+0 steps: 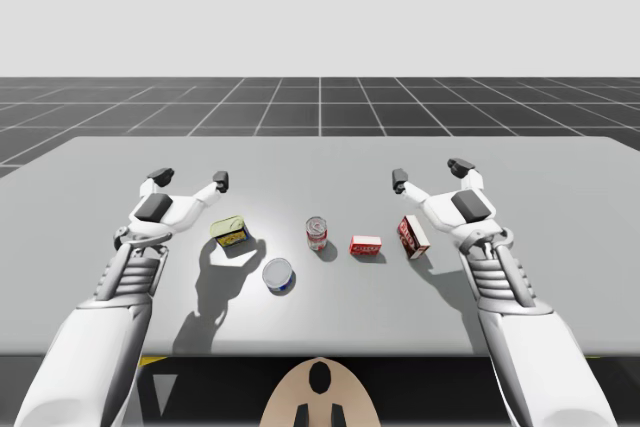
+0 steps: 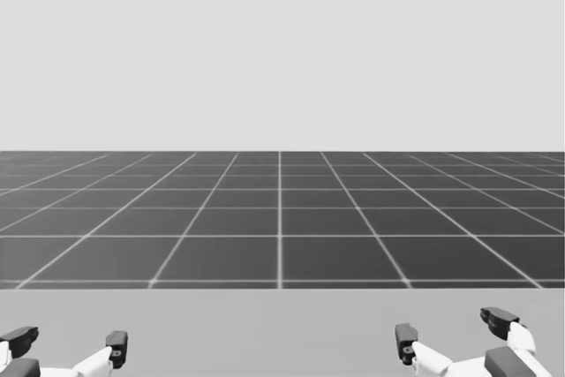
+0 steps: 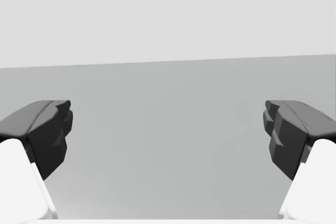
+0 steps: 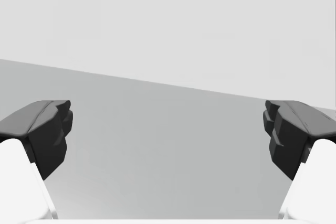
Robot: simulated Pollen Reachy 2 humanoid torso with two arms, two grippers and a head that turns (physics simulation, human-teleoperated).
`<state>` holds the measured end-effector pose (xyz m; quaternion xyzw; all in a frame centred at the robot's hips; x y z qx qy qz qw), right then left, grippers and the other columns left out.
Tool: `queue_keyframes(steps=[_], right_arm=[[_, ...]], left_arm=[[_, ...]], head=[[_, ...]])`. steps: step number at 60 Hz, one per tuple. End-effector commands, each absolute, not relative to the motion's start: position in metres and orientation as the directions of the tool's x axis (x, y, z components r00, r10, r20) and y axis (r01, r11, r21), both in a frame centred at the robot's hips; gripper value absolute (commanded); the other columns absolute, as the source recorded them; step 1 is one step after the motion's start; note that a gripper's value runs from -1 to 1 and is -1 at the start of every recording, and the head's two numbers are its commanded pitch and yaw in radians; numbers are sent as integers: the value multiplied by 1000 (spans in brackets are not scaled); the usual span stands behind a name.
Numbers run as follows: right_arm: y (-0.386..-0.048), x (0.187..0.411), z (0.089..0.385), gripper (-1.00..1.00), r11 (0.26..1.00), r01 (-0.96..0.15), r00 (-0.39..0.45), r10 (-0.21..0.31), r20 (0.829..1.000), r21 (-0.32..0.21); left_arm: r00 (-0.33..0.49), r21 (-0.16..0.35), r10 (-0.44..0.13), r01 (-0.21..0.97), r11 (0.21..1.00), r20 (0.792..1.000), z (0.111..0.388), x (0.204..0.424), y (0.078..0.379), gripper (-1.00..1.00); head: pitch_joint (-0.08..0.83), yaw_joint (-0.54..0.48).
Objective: Lift the pudding box off the table.
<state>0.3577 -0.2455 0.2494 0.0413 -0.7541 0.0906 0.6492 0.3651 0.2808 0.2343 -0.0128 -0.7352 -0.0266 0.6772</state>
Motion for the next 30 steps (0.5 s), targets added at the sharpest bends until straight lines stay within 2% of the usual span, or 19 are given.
queue_keyframes(steps=[1, 10, 18, 19, 30], right_arm=[[-245, 357, 248, -1000, 982, -175, -155, 50, 987, -77], [-245, 357, 249, -1000, 979, -186, -152, 50, 987, -79], [-245, 358, 250, -1000, 981, -177, -147, 51, 988, -77], [-245, 358, 250, -1000, 982, -174, -146, 51, 988, -77], [-246, 359, 249, -1000, 983, -167, -142, 53, 988, -77]], left_arm=[[-80, 24, -20, 55, 998, 997, 234, 365, 280, -1000], [-81, 25, -20, 55, 998, 997, 234, 365, 280, -1000], [-79, 25, -21, 53, 998, 997, 234, 365, 280, -1000], [-79, 27, -22, 53, 998, 997, 234, 365, 280, -1000], [-78, 28, -24, 53, 998, 997, 233, 366, 281, -1000]], head=[[12, -5], [27, -5], [97, -3], [133, -3], [284, -19]])
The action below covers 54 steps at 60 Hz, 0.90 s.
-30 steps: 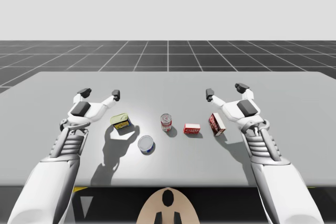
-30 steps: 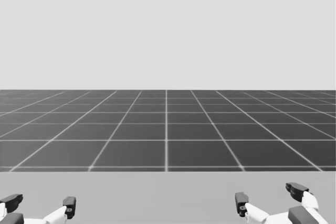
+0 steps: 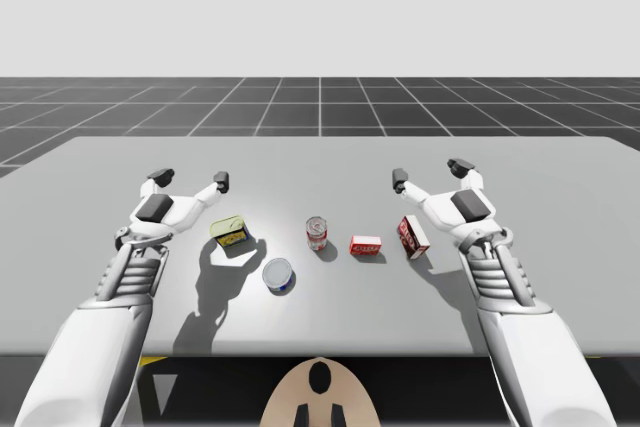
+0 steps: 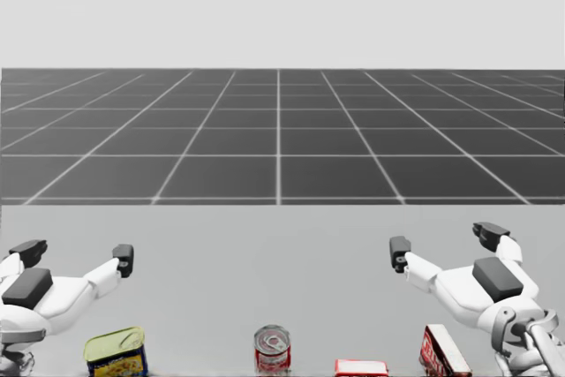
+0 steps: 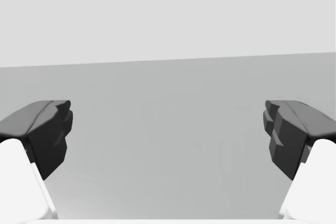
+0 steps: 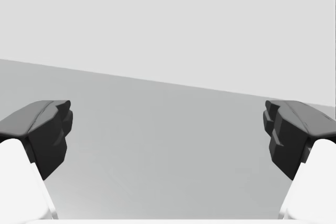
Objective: Lift the pudding box off the table.
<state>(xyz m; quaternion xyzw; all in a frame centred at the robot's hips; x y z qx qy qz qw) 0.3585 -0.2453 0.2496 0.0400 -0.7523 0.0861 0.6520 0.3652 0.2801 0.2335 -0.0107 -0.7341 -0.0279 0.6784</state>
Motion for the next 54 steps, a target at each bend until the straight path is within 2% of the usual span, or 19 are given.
queue_keyframes(steps=[1, 17, 31, 39, 46, 54], right_arm=[[-246, 359, 249, -1000, 983, -167, -142, 53, 988, -77], [-247, 360, 249, -1000, 983, -164, -139, 55, 989, -77], [-248, 361, 249, -1000, 985, -155, -149, 53, 987, -77], [-246, 360, 251, -1000, 985, -158, -160, 44, 986, -69], [-243, 355, 255, -1000, 983, -176, -164, 28, 986, -57], [-246, 338, 260, -1000, 986, -163, -167, 16, 986, -44]], left_arm=[[-78, 28, -24, 53, 998, 997, 233, 366, 281, -1000], [-78, 31, -27, 54, 998, 997, 233, 366, 281, -1000], [-77, 36, -31, 61, 997, 997, 233, 366, 278, -1000], [-78, 34, -29, 65, 997, 996, 234, 366, 277, -1000], [-80, 34, -29, 66, 997, 996, 234, 366, 277, -1000], [-79, 26, -21, 61, 998, 997, 234, 365, 277, -1000]], head=[[302, -23], [486, -107], [617, -293], [655, -351], [661, -363], [650, -352]])
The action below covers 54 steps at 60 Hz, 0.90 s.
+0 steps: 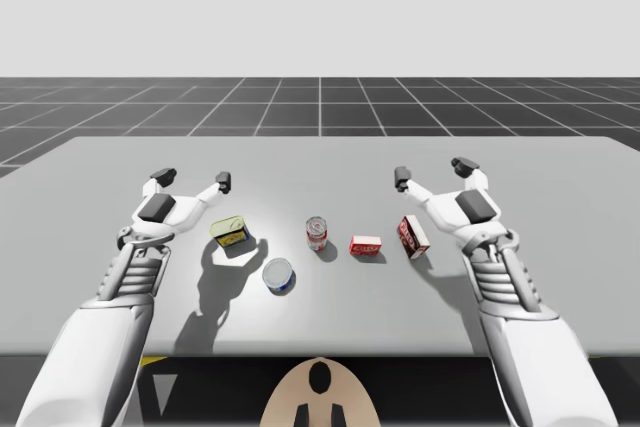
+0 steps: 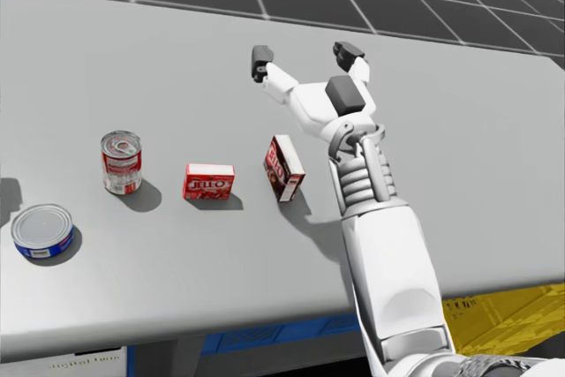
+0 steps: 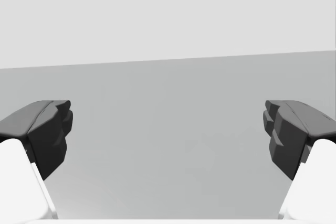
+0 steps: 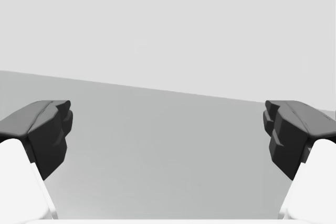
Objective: Lift the pudding box off the table.
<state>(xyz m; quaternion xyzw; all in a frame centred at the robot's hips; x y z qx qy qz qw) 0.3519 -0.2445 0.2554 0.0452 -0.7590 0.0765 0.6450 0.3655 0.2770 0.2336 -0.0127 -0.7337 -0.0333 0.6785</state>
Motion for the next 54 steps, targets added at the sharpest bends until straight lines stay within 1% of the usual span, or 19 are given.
queue_keyframes(steps=[1, 3, 4, 6, 12, 13, 16, 19, 21, 26, 27, 30, 32, 33, 35, 39, 42, 48, 54], right_arm=[[-246, 333, 261, -1000, 986, -162, -162, 13, 987, -40], [-246, 325, 260, -1000, 986, -163, -145, -5, 989, -19], [-245, 319, 260, -1000, 989, -149, -143, -23, 990, 1], [-245, 311, 260, -1000, 986, -167, -135, -21, 991, -2], [-243, 285, 254, -1000, 982, -187, -100, -52, 994, 33], [-241, 277, 251, -1000, 980, -195, -91, -56, 994, 37], [-240, 271, 247, -1000, 979, -199, -85, -51, 995, 33], [-236, 259, 237, -1000, 980, -198, -71, -40, 997, 25], [-235, 256, 233, -1000, 981, -191, -70, -54, 996, 40], [-233, 244, 220, -1000, 982, -185, -46, -46, 998, 36], [-233, 239, 215, -1000, 982, -185, -40, -47, 998, 38], [-233, 234, 208, -1000, 982, -182, -21, -58, 998, 53], [-232, 228, 199, -1000, 985, -168, -16, -54, 998, 51], [-232, 227, 197, -1000, 985, -166, -16, -55, 998, 52], [-231, 224, 190, -1000, 986, -153, -8, -76, 997, 74], [-231, 222, 177, -1000, 987, -149, 15, -64, 998, 66], [-230, 222, 166, -1000, 986, -150, 40, -70, 997, 76], [-230, 230, 146, -1000, 986, -142, 92, -76, 993, 88], [-230, 238, 134, -1000, 987, -133, 117, -69, 991, 84]], left_arm=[[-79, 25, -20, 61, 998, 997, 234, 364, 277, -1000], [-80, 23, -19, 61, 998, 997, 235, 364, 278, -1000], [-80, 22, -17, 60, 998, 997, 235, 364, 278, -1000], [-80, 21, -16, 60, 998, 997, 235, 364, 278, -1000], [-79, 19, -14, 62, 998, 997, 235, 364, 277, -1000], [-79, 19, -14, 63, 998, 997, 235, 364, 277, -1000], [-79, 19, -14, 63, 998, 997, 235, 364, 277, -1000], [-78, 19, -14, 63, 998, 997, 234, 364, 278, -1000], [-77, 19, -14, 63, 998, 997, 234, 364, 278, -1000], [-75, 18, -14, 61, 998, 997, 234, 364, 278, -1000], [-75, 19, -14, 60, 998, 997, 234, 364, 278, -1000], [-74, 20, -16, 59, 998, 997, 233, 365, 278, -1000], [-73, 21, -16, 59, 998, 997, 233, 364, 277, -1000], [-73, 21, -16, 60, 998, 997, 233, 365, 277, -1000], [-73, 22, -18, 60, 998, 997, 233, 365, 277, -1000], [-72, 23, -19, 61, 998, 997, 233, 365, 277, -1000], [-72, 24, -19, 62, 998, 997, 232, 366, 277, -1000], [-71, 25, -21, 64, 998, 997, 232, 366, 276, -1000], [-71, 26, -22, 63, 998, 997, 231, 366, 276, -1000]], head=[[650, -351], [649, -349], [648, -348], [648, -346], [650, -341], [650, -340], [650, -339], [651, -338], [651, -337], [653, -333], [653, -332], [653, -331], [654, -330], [654, -330], [655, -330], [657, -332], [658, -332], [660, -333], [664, -332]])
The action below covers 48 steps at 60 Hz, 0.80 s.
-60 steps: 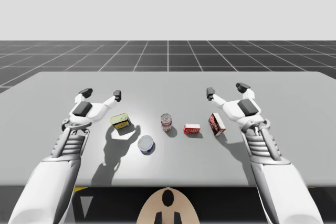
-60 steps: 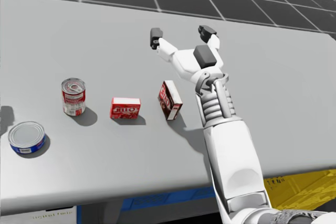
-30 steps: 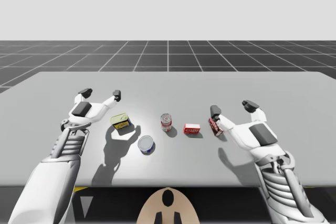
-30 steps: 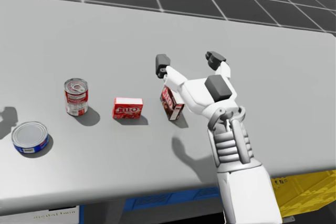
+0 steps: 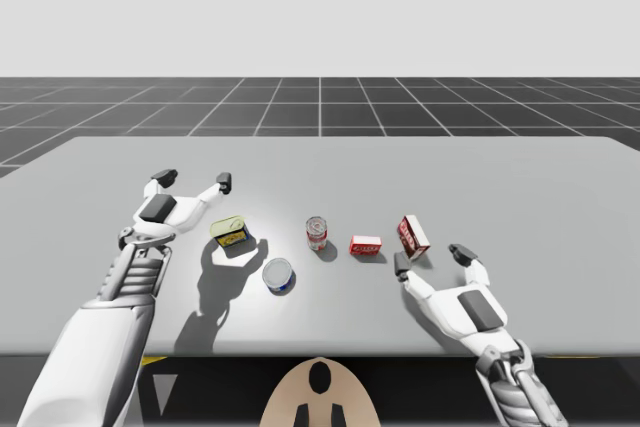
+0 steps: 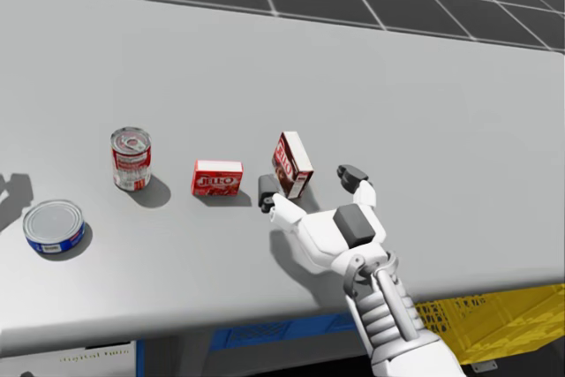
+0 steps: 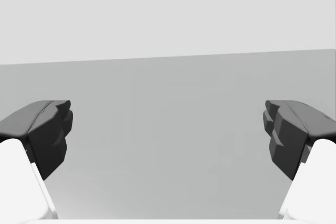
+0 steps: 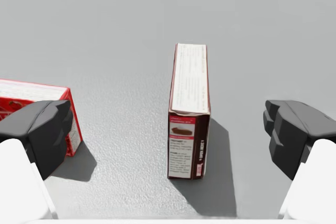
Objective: Lift the pudding box off the table.
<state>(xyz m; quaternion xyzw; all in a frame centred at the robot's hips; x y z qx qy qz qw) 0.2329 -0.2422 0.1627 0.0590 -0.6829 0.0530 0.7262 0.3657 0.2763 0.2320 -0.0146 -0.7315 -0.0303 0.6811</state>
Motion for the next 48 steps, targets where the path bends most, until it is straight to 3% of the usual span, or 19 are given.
queue_keyframes(steps=[1, 25, 42, 43, 46, 47, 48], right_arm=[[-231, 240, 133, -1000, 988, -131, 122, -67, 990, 83], [-234, 287, 131, -1000, 990, -122, 135, -51, 990, 67], [-242, 304, 128, -1000, 980, -160, 194, -86, 977, 118], [-243, 302, 128, -718, 980, -161, 194, -89, 977, 121], [-244, 301, 127, 775, 977, -170, 202, -96, 975, 131], [-244, 301, 127, 1000, 977, -168, 197, -96, 976, 130], [-244, 301, 127, 1000, 977, -168, 196, -96, 976, 130]], left_arm=[[-71, 26, -22, 63, 998, 997, 231, 366, 276, -1000], [-77, 25, -20, 60, 998, 997, 232, 365, 276, -1000], [-78, 24, -19, 62, 998, 997, 233, 365, 275, -1000], [-77, 24, -19, 63, 998, 997, 233, 365, 275, -1000], [-77, 24, -19, 63, 998, 997, 233, 365, 275, -1000], [-77, 25, -20, 63, 998, 997, 233, 365, 275, -1000], [-77, 25, -20, 63, 998, 997, 233, 365, 275, -1000]], head=[[665, -332], [669, -337], [665, -349], [665, -350], [664, -351], [663, -353], [662, -353]])
